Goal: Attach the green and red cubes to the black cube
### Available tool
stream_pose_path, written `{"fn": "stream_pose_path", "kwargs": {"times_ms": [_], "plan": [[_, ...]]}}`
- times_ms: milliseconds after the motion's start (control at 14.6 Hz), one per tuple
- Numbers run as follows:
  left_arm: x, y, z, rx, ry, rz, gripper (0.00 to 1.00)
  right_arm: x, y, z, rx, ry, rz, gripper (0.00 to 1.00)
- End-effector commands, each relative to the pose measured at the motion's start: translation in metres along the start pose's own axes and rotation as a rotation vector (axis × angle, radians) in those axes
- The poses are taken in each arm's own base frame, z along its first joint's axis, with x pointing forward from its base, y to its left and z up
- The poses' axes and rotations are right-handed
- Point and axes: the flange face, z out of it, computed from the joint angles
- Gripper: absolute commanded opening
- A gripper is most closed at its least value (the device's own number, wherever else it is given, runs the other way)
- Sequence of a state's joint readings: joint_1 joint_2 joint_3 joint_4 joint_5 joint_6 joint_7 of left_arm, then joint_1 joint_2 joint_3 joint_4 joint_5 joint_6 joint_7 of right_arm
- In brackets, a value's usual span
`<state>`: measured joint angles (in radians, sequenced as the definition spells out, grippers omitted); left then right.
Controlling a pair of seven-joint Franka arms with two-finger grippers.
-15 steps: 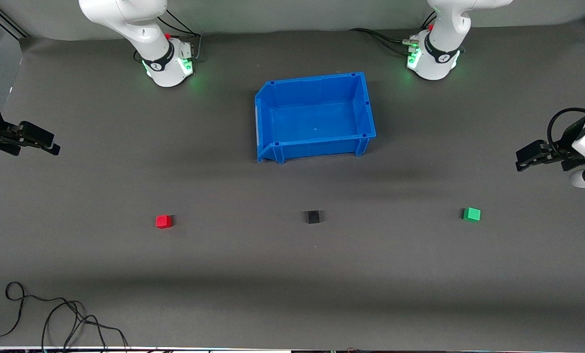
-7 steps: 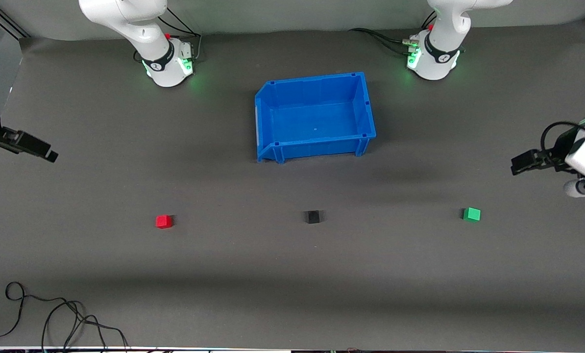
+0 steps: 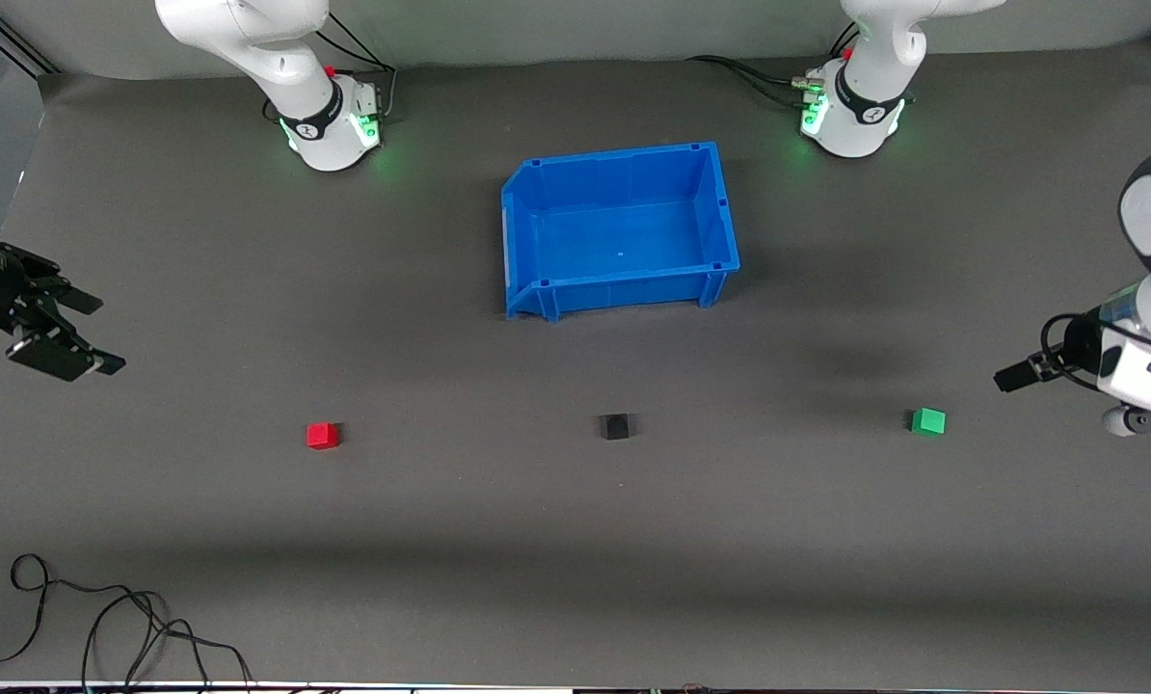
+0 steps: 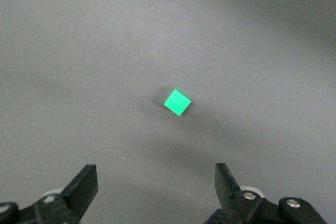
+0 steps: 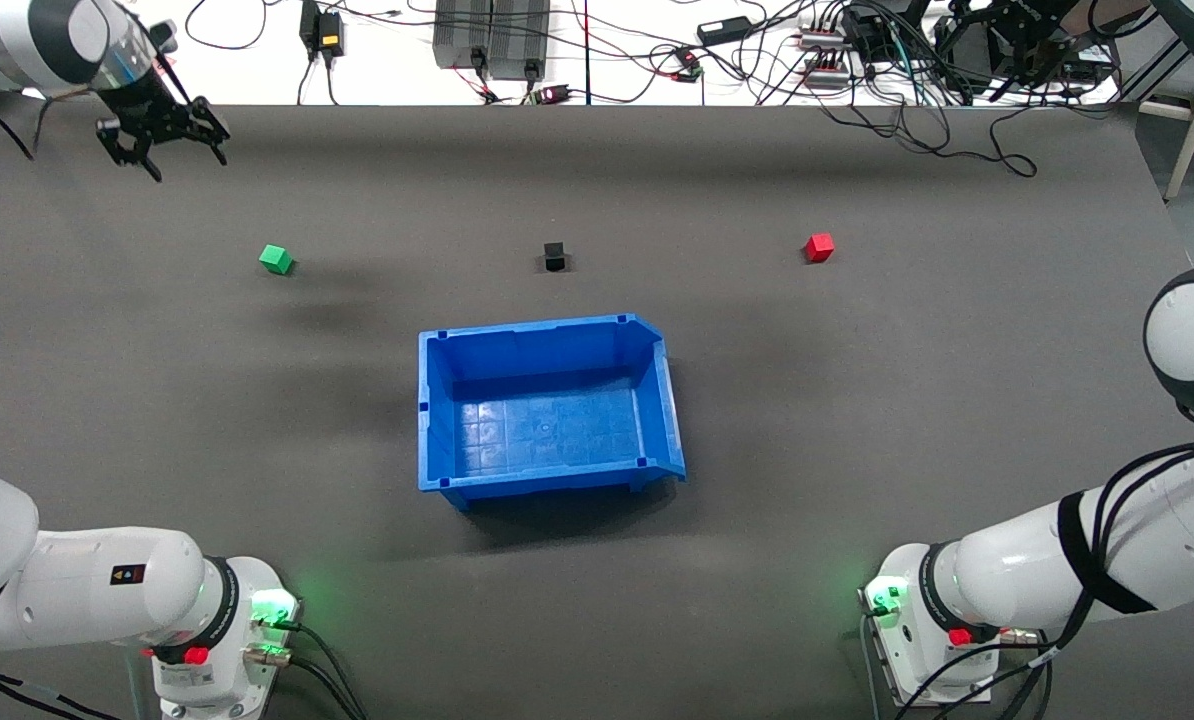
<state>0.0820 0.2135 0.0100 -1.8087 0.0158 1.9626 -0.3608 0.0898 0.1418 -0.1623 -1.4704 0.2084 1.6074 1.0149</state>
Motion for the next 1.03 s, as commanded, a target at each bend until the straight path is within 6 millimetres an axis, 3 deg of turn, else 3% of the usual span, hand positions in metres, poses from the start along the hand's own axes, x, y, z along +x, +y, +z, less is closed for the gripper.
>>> {"fn": "stream_pose_path", "kwargs": {"times_ms": [0, 274, 479, 685, 959], "plan": [[0.007, 0.003, 0.038, 0.007, -0.023, -0.205, 0.99, 0.010, -0.007, 0.016, -0.014, -0.055, 0.237, 1.00], [0.015, 0.008, 0.093, 0.029, -0.050, -0.425, 0.99, 0.022, -0.007, 0.077, -0.079, -0.168, 0.354, 1.00], [0.020, 0.009, 0.150, 0.030, -0.044, -0.614, 0.99, 0.045, -0.002, 0.149, -0.096, -0.263, 0.433, 1.00], [0.025, -0.002, 0.193, 0.017, -0.031, -0.815, 0.92, 0.060, 0.010, 0.223, -0.036, -0.281, 0.424, 1.00], [0.026, 0.005, 0.216, 0.011, -0.021, -0.847, 0.90, 0.076, 0.029, 0.321, 0.032, -0.332, 0.383, 1.00]]}}
